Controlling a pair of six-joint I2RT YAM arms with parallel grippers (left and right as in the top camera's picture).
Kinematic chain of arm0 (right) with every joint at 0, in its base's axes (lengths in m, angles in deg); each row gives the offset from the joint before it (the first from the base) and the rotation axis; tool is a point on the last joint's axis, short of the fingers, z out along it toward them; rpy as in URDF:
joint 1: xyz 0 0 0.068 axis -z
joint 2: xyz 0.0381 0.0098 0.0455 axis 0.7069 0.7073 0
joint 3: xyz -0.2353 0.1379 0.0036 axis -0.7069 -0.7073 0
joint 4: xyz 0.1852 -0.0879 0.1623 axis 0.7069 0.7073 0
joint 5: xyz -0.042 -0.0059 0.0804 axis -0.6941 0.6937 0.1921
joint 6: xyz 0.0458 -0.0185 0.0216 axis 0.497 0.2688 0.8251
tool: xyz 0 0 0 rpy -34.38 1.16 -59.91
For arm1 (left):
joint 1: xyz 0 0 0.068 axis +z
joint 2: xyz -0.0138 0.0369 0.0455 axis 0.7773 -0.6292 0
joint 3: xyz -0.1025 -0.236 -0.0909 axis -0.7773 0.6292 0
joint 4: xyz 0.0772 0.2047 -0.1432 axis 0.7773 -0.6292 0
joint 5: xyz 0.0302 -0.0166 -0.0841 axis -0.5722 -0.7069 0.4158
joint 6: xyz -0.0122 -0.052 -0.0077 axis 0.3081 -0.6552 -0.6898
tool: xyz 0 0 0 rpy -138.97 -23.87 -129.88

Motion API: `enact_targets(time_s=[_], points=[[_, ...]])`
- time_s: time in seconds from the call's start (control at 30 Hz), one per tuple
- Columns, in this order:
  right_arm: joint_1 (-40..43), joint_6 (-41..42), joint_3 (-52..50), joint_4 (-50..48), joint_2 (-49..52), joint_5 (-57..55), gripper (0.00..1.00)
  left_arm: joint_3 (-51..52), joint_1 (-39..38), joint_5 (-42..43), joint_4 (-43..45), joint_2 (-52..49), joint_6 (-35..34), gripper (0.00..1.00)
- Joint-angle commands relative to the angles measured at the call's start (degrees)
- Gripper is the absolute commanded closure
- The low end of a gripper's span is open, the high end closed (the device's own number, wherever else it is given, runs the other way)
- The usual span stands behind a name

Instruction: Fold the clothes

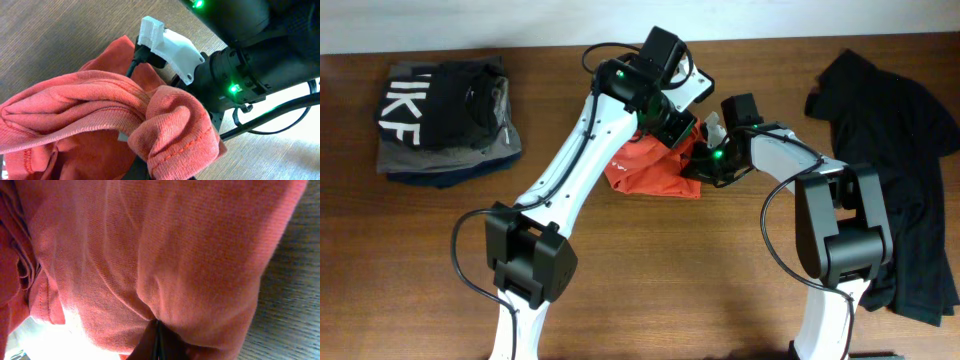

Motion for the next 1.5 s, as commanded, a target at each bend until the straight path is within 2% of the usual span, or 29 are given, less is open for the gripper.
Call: enact_targets(time_s=[0.0,0.23,0.57,0.63,0.77,0.8,0.83,0.93,1.1,1.2,1.27,1.37,1.47], points=[[0.6,0.5,-0.7,0.2,2.1,0.0,0.96,-1.4,-0.2,0.4,0.0,-3.0,0.9,0.99],[7.2,1.9,1.5,-1.9,-2.4,4.0,0.96,-1.4,-0.2,0.4,0.0,-4.0,0.9,0.99],[18.0,1.9,8.6,1.0,-10.4,8.3,0.96,-1.4,-0.2,0.5,0.5,-4.1,0.9,0.98],[19.7,1.9,9.7,1.4,-11.4,9.5,0.95,-1.4,-0.5,0.8,1.1,-4.1,0.9,0.64],[21.4,1.9,10.0,2.0,-11.9,10.2,0.96,-1.4,-1.6,1.1,2.3,-4.1,0.9,0.18],[21.6,1.9,10.0,2.3,-11.9,10.1,0.95,-1.4,-1.9,1.0,2.6,-4.1,0.9,0.13],[21.8,1.7,10.0,2.7,-11.9,10.2,0.95,-1.4,-2.4,1.0,3.4,-4.1,0.9,0.01],[21.5,-1.4,10.1,3.3,-12.0,10.6,0.95,-5.7,-1.1,1.0,2.3,-4.0,0.8,0.01],[19.2,-8.5,10.8,5.1,-12.0,10.0,0.94,-19.6,5.5,0.6,-3.3,-3.9,-3.7,0.01],[15.9,-11.5,11.1,5.0,-12.0,7.6,0.86,-28.2,11.8,0.6,-6.4,-3.9,-7.8,0.01],[12.2,-13.7,11.1,5.0,-12.0,2.4,0.75,-32.3,17.1,0.6,-7.7,-3.9,-9.7,0.01],[6.1,-16.7,11.1,4.9,-11.8,-7.9,0.60,-33.5,22.1,1.0,-9.0,-3.9,-9.7,0.01],[1.1,-18.4,11.1,3.5,-11.2,-16.2,0.55,-33.4,25.8,1.0,-11.4,-4.0,-9.6,0.01]])
